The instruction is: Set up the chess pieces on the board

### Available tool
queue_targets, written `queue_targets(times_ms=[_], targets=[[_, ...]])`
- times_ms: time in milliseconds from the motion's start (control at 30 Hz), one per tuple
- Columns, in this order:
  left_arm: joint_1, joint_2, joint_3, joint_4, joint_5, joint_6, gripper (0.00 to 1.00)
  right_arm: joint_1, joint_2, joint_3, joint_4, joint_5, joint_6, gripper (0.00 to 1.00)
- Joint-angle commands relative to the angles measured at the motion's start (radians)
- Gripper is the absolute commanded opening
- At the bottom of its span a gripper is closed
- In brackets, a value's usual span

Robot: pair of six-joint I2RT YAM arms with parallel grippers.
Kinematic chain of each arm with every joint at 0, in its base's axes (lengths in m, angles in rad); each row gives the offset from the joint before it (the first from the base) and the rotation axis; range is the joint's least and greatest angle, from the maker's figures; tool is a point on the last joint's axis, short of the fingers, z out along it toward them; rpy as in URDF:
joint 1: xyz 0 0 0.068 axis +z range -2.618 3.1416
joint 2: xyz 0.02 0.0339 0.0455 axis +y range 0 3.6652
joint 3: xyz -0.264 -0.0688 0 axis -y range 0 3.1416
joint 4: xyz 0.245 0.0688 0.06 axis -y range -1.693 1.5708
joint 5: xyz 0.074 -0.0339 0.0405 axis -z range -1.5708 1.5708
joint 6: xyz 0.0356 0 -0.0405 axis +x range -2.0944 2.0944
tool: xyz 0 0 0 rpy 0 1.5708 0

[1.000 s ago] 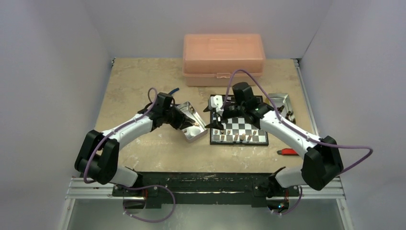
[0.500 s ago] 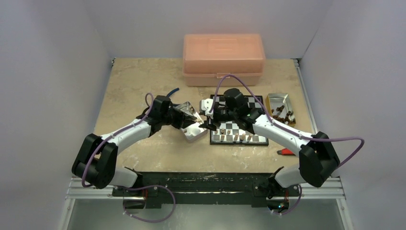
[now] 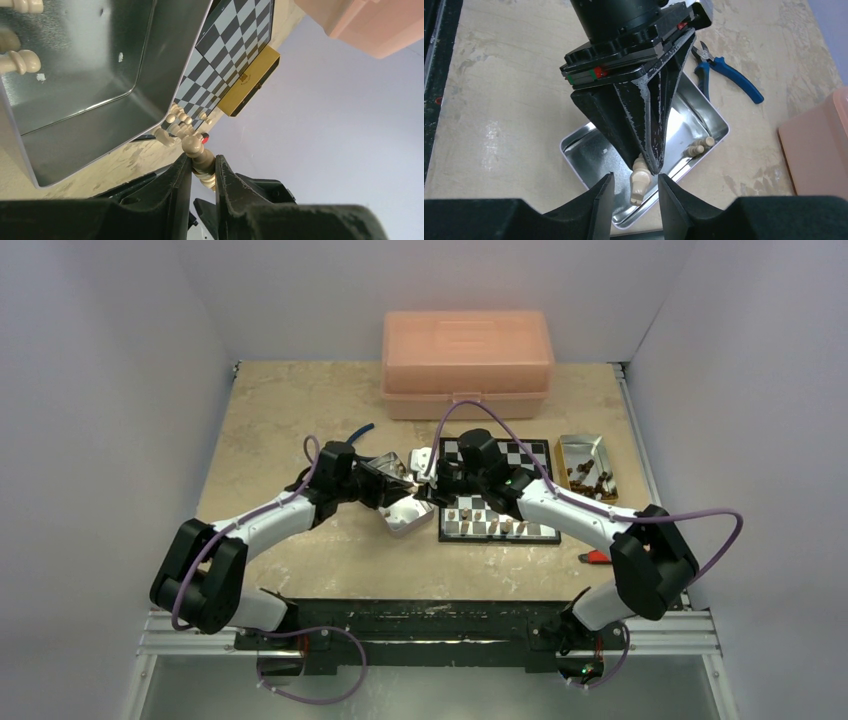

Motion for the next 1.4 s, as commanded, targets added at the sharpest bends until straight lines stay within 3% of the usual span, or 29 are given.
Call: queue_targets(times_ms=[0,233,433,833,933,1033,1367], targets=[[0.001,-0.013,-0.013,0.061,0.024,-0.025,0.00,0.004,-0.007,0.003,0.049,0.051,0.019,0.39],[0.002,-0.015,-0.030,0.080,0.026,-0.035,0.00,0.005,0.001,0.006,0.042,0.069,0.019,0.38],[0.004,-0.022,-0.039,0.086,0.026,-0.037,0.00,0.005,0.014,0.018,0.020,0.057,0.016,0.28],[0.010,-0.030,-0.051,0.103,0.029,-0.040,0.00,0.006,0.025,0.022,0.006,0.037,0.012,0.29],[0.010,-0.030,-0.052,0.107,0.030,-0.039,0.00,0.006,0.024,0.027,0.002,0.031,0.006,0.18],[0.011,-0.028,-0.057,0.111,0.030,-0.037,0.00,0.005,0.023,0.034,-0.009,0.017,-0.007,0.00],[0.068,0.012,-0.081,0.095,0.033,0.027,0.01,0.005,-0.019,0.050,-0.114,0.000,-0.085,0.00]])
